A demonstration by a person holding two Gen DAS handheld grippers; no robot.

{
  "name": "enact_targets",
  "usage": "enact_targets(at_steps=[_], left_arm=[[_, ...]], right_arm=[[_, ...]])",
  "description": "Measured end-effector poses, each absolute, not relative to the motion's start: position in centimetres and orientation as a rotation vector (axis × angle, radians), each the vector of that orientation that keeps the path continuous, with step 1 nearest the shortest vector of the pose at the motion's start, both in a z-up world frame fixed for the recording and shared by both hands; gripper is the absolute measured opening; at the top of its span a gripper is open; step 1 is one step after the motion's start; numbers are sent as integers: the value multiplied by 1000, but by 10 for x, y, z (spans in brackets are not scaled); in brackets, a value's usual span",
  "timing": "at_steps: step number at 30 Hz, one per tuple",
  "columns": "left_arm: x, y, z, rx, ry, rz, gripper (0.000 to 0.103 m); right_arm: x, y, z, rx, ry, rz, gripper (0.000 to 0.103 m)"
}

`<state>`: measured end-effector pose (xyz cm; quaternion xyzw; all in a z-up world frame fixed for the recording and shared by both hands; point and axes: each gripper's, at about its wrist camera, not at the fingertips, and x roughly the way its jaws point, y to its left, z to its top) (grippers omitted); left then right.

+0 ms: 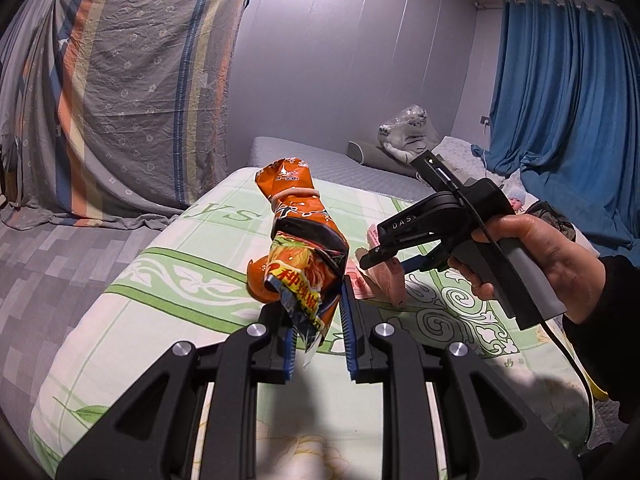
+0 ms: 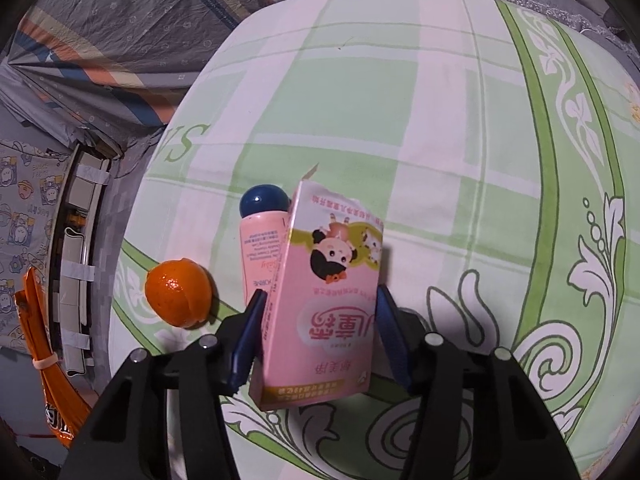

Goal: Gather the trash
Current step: 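Carry snack bag and pink carton over the yellow bin and open both grippers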

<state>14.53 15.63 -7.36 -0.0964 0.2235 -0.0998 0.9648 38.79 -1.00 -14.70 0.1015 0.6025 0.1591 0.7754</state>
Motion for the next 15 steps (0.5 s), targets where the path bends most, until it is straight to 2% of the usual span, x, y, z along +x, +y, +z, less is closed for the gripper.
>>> enact_targets(at_steps=[12, 14, 15], left_arm=[[144, 124, -53, -127, 440, -229, 19], [146, 114, -49, -120, 442, -250, 18], [146, 109, -46, -114, 439, -263, 19]], right_arm=[[333, -55, -102, 350, 1200, 500, 38], [314, -71, -91, 376, 1169, 527, 30], [304, -80, -86, 386, 1153, 534, 22]])
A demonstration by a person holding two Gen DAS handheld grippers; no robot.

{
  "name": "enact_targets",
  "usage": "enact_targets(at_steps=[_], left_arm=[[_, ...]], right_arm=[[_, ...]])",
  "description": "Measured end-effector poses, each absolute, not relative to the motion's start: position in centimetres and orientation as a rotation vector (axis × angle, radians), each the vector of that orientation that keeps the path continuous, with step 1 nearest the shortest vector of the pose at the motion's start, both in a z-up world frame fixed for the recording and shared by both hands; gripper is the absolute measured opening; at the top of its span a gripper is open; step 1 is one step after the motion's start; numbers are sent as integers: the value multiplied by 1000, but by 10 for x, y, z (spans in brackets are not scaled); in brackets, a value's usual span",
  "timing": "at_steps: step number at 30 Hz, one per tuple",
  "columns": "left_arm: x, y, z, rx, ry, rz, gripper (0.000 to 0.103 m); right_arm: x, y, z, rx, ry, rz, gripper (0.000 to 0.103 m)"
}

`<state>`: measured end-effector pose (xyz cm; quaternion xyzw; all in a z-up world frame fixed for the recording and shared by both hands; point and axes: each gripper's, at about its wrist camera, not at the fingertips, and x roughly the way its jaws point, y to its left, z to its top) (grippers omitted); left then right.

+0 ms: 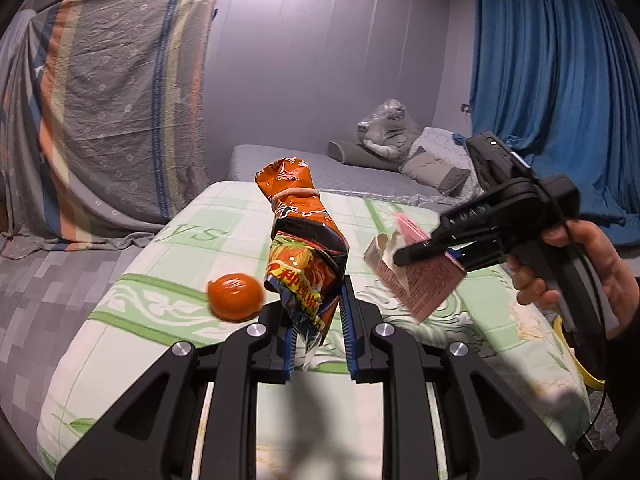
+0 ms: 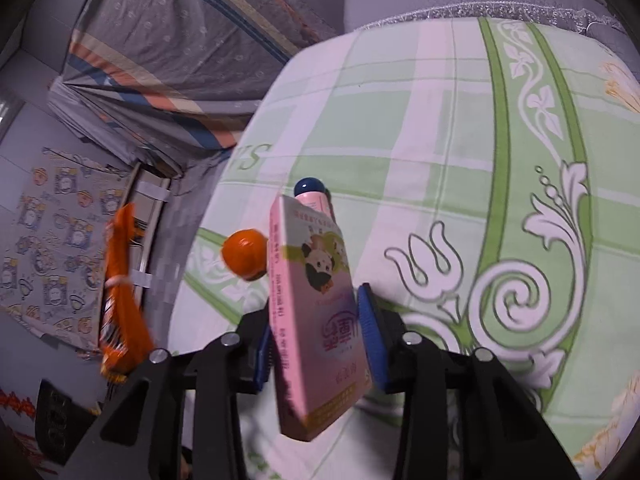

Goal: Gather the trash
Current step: 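Carry snack bag and pink carton over the yellow bin and open both grippers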

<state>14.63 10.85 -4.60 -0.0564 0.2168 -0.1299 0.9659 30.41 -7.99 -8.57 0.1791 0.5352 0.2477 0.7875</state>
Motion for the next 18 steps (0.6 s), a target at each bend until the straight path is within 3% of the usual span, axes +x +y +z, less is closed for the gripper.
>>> enact_targets(at_steps=[18], left_arm=[[150, -63, 19, 54, 326, -582, 19]], right_arm=[[163, -278, -27, 557, 826, 362, 20]])
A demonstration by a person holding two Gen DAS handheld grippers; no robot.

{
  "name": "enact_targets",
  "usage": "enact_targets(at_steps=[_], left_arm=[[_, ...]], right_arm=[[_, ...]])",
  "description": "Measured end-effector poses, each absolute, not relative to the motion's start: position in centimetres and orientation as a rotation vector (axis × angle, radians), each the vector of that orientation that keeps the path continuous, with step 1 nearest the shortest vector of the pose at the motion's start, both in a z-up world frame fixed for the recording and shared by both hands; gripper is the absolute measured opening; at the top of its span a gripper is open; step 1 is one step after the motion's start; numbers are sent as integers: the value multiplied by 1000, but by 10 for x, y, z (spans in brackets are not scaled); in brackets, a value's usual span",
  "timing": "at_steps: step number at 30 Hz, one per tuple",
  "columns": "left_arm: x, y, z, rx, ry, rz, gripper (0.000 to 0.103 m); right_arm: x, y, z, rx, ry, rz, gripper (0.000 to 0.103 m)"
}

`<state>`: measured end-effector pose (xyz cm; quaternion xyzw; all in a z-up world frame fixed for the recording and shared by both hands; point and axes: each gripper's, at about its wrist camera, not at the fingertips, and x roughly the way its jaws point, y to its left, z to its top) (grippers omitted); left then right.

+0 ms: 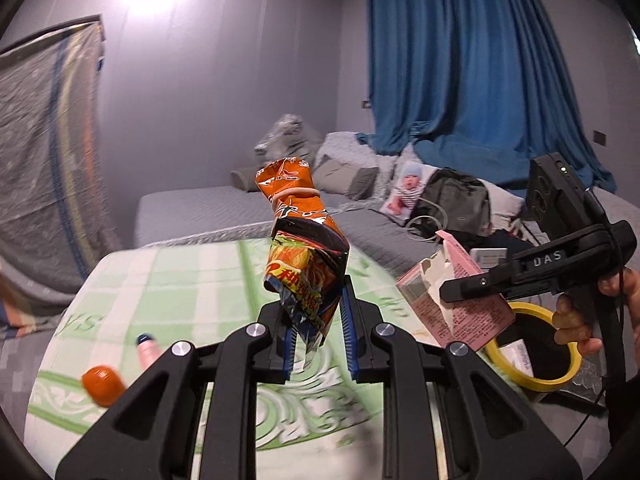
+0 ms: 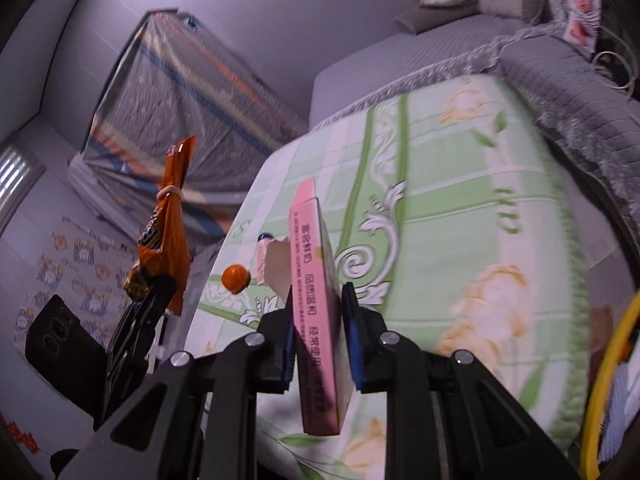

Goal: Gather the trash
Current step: 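Carry snack bag and pink carton over the yellow bin and open both grippers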

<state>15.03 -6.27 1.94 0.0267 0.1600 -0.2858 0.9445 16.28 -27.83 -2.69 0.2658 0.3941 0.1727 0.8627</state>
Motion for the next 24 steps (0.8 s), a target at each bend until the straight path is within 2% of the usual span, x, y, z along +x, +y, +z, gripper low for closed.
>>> enact_targets(at_steps=[11, 24], left_arm=[[118, -180, 37, 143, 263, -823, 19], [84, -294, 12, 211, 297, -1017, 19]], right_arm=[[52, -414, -15, 666, 598, 66, 20], [-31, -501, -76, 773, 543, -223, 20]])
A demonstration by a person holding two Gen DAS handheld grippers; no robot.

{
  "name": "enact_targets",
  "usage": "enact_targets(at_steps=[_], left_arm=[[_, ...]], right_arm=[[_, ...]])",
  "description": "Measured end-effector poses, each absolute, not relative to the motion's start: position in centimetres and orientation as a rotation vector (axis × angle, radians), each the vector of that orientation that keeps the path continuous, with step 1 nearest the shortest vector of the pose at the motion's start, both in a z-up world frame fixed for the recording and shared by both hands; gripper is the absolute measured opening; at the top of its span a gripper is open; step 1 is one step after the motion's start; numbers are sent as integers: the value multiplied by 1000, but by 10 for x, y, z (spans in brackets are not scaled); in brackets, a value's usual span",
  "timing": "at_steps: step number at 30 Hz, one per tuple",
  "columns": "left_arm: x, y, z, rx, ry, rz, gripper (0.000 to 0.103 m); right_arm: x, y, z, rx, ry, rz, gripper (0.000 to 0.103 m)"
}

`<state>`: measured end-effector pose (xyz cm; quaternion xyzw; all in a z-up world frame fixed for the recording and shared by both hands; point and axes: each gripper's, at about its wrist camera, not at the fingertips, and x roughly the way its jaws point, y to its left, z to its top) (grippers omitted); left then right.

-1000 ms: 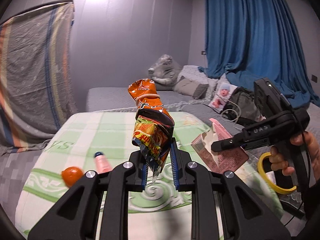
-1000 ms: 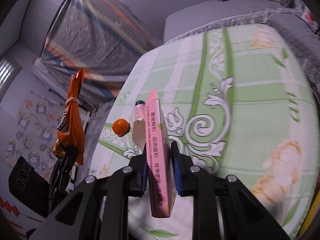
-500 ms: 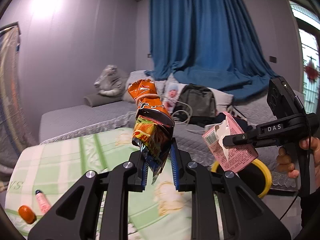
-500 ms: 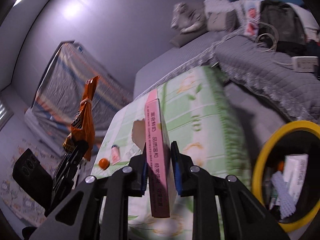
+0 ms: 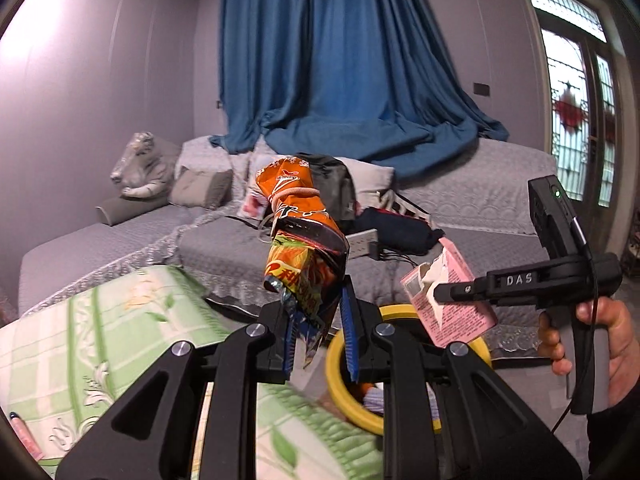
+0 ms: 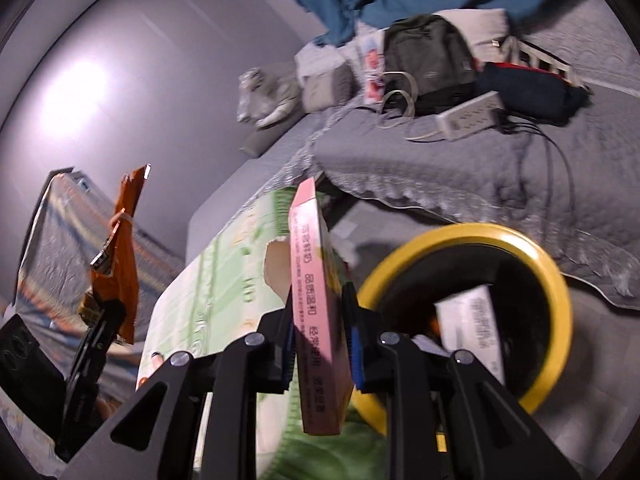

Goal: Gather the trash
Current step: 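Carry snack bag and pink carton over the yellow bin and open both grippers, then raise both open grippers away from the yellow bin toward the mattress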

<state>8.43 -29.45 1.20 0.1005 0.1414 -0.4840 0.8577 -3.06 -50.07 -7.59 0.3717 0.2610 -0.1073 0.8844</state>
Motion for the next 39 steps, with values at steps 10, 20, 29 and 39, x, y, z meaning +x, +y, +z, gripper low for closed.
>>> enact_targets(at_steps=[10, 20, 29, 39], left_arm=[[98, -383, -41, 295, 430, -1080, 19], [120, -423, -91, 334, 593, -1051, 21], [138, -391, -83, 176, 619, -971, 86], [170, -285, -21, -100, 475, -795, 91]], right_arm=[[-44, -534, -123, 808, 589, -348, 20], [-34, -553, -170, 866, 663, -403, 21], [-41, -557, -164, 862, 646, -456, 58], [-24, -516, -115, 719, 580, -341, 83]])
